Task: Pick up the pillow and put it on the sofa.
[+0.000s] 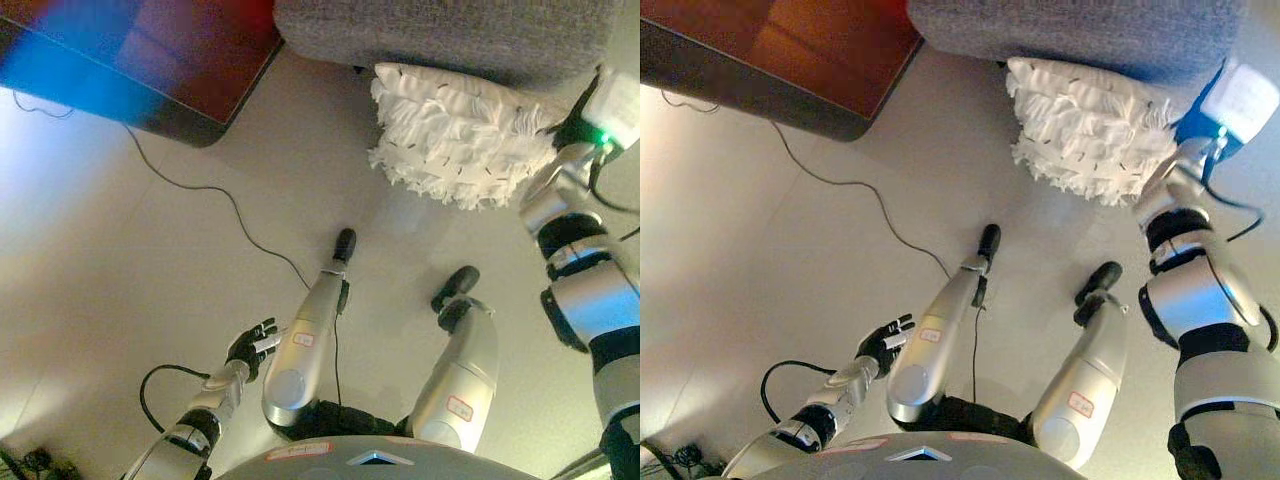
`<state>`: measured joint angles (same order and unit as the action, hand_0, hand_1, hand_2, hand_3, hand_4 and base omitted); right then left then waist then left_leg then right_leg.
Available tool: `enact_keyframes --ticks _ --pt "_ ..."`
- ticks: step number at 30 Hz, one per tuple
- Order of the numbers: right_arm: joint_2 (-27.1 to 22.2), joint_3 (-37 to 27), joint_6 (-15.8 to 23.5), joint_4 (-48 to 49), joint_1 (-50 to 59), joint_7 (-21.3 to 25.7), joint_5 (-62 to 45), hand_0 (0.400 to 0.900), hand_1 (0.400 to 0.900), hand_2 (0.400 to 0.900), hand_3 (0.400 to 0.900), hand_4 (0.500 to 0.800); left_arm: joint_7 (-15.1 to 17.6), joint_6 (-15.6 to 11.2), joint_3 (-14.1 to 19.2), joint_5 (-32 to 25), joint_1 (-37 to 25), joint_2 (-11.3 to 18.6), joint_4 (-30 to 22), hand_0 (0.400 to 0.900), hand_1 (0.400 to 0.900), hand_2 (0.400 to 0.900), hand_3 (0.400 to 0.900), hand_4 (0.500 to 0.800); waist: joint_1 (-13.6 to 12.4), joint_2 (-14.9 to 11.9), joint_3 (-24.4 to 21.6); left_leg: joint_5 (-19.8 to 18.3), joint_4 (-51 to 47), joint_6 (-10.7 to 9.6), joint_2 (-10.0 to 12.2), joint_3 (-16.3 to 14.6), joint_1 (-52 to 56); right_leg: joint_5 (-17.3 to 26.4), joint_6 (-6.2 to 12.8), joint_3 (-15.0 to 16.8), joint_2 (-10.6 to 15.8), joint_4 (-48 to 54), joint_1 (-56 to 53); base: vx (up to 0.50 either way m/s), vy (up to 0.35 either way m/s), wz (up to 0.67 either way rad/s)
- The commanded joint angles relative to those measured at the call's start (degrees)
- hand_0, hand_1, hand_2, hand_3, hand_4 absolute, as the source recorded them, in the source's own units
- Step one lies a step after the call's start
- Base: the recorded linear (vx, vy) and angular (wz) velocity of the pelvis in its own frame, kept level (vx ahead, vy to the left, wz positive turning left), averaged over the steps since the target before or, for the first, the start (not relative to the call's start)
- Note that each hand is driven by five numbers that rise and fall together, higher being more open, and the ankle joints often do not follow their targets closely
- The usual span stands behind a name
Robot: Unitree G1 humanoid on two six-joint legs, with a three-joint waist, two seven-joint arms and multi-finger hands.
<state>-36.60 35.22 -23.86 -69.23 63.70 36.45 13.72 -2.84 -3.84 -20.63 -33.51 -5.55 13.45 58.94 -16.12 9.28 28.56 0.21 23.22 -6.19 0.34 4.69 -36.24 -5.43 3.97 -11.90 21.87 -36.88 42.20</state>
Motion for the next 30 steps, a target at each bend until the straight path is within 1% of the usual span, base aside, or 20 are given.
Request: enact_keyframes --ticks 1,2,4,6,9,12,14,17,19,20,22,25,28,30 --pt "-3.61 2.86 -4.3 1.48 6.84 0.02 3.61 0.9 0.9 0.9 0.9 0.8 1.25 1.07 -0.7 2.1 5.72 3.15 0.02 0.9 0.9 0.9 0.9 0.8 -1.03 2.25 -0.99 -0.7 -1.95 3.48 1.45 -1.72 1.47 -1.16 2.24 -0.35 -0.63 1.53 -2.72 0.05 -0.031 -0.04" --pt "-3.27 4.22 -4.34 0.66 7.93 0.25 3.36 0.9 0.9 0.9 0.9 0.8 1.11 1.72 -0.28 2.54 5.55 3.0 -0.15 0.9 0.9 0.9 0.9 0.8 -1.3 2.5 -1.08 -0.45 -2.06 3.52 1.37 -1.63 1.44 -1.24 2.1 -0.38 -0.44 1.07 -2.49 0.04 -0.008 0.02" --pt "-3.18 4.47 -4.81 1.37 9.09 -0.58 4.86 0.9 0.9 0.9 0.9 0.8 0.75 1.7 -0.09 2.5 5.7 3.08 0.06 0.9 0.9 0.9 0.9 0.8 -1.26 2.66 -0.92 -0.6 -2.01 3.51 1.19 -1.46 1.31 -1.62 1.91 -0.3 -0.55 0.78 -2.31 0.0 0.0 0.0" --pt "-3.84 4.41 -4.97 3.45 8.67 -0.33 4.69 0.9 0.9 0.9 0.9 0.8 0.75 1.47 0.2 2.16 6.19 3.45 -0.46 0.9 0.9 0.9 0.9 0.8 -1.04 2.52 -0.63 -0.27 -2.78 3.27 1.53 -1.71 1.35 -1.74 1.9 -0.55 -0.69 1.13 -2.37 -0.01 -0.025 0.04" --pt "-5.79 3.6 -3.08 5.41 6.71 -1.88 5.91 0.9 0.9 0.9 0.9 0.8 -0.54 0.48 0.91 2.45 7.66 4.27 -1.09 0.9 0.9 0.9 0.9 0.8 -0.77 2.61 -0.38 0.26 -4.22 2.86 1.94 -1.79 2.08 -1.84 2.16 -0.66 -1.04 1.89 -2.97 0.0 -0.023 0.07" --pt "-6.35 4.68 -2.32 6.47 6.8 -6.2 7.06 0.9 0.9 0.9 0.9 0.8 -0.96 1.41 1.7 3.21 7.83 4.29 -2.13 0.9 0.9 0.9 0.9 0.8 -0.88 2.99 -0.5 0.48 -4.31 3.04 1.71 -2.06 2.23 -1.95 2.19 -0.81 -0.45 1.41 -2.83 0.0 0.002 0.03" --pt "-6.67 4.46 -1.38 7.77 5.78 -8.34 7.14 0.9 0.9 0.9 0.9 0.8 -1.13 1.23 2.02 2.94 8.31 4.59 -2.48 0.9 0.9 0.9 0.9 0.8 -0.78 2.65 -0.44 0.52 -4.35 2.93 1.91 -2.35 2.05 -2.07 2.12 -0.97 -0.46 1.45 -2.71 0.0 0.0 0.0" --pt "-7.04 3.06 1.07 7.93 3.09 -8.68 6.04 0.9 0.9 0.9 0.9 0.8 -1.46 0.32 2.23 2.93 9.08 4.84 -2.93 0.9 0.9 0.9 0.9 0.8 -0.68 2.4 0.07 0.65 -4.11 2.92 1.97 -2.19 1.47 -2.28 1.92 -1.04 -0.78 1.05 -2.37 0.0 -0.027 0.02" --pt "-5.15 3.72 0.27 5.08 4.2 -8.63 5.22 0.9 0.9 0.9 0.9 0.8 -1.58 0.39 1.23 3.32 8.76 4.96 -2.86 0.9 0.9 0.9 0.9 0.8 -1.43 3.18 0.3 0.68 -3.61 2.73 1.85 -1.89 1.3 -2.78 1.73 -1.02 -0.65 0.31 -2.35 0.02 -0.032 0.13" --pt "-4.96 4.66 0.06 3.53 6.13 -10.03 4.81 0.9 0.9 0.9 0.9 0.8 -1.77 0.85 1.27 3.8 8.22 4.8 -2.7 0.9 0.9 0.9 0.9 0.8 -1.85 3.76 0.23 0.67 -2.97 2.83 1.63 -1.72 0.85 -3.06 1.53 -1.0 -0.23 -0.91 -1.79 0.01 0.005 0.09" --pt "-5.87 6.99 -1.37 4.04 9.6 -14.44 3.9 0.9 0.9 0.9 0.9 0.8 -2.11 1.35 1.24 3.5 7.59 4.79 -2.69 0.9 0.9 0.9 0.9 0.8 -2.01 4.31 0.4 0.58 -2.1 3.0 1.48 -1.65 0.08 -3.49 1.33 -0.77 0.42 -2.62 -0.7 -0.01 0.016 -0.03" --pt "-7.95 8.91 -1.17 6.57 11.23 -18.66 1.8 0.9 0.9 0.9 0.9 0.8 -1.83 1.48 1.26 2.18 8.01 4.83 -4.14 0.9 0.9 0.9 0.9 0.8 -1.62 4.25 0.83 1.04 -2.07 2.85 1.73 -1.96 -0.77 -3.6 1.04 -0.51 0.04 -3.01 0.29 -0.02 0.04 -0.15" --pt "-8.54 8.71 0.42 7.25 10.64 -20.32 0.94 0.9 0.9 0.9 0.9 0.8 -1.79 0.31 1.21 1.36 9.0 4.61 -4.81 0.9 0.9 0.9 0.9 0.8 -1.49 4.25 1.19 1.4 -2.36 2.64 1.93 -2.26 -1.52 -3.75 0.93 -0.43 -0.41 -2.66 0.82 -0.02 0.017 -0.09" --pt "-8.54 8.71 0.42 7.25 10.64 -20.32 0.94 0.9 0.9 0.9 0.9 0.8 -1.79 0.31 1.21 1.36 9.0 4.61 -4.81 0.9 0.9 0.9 0.9 0.8 -1.49 4.25 1.19 1.4 -2.36 2.64 1.93 -2.26 -1.52 -3.75 0.93 -0.43 -0.41 -2.66 0.82 0.0 0.0 0.0"
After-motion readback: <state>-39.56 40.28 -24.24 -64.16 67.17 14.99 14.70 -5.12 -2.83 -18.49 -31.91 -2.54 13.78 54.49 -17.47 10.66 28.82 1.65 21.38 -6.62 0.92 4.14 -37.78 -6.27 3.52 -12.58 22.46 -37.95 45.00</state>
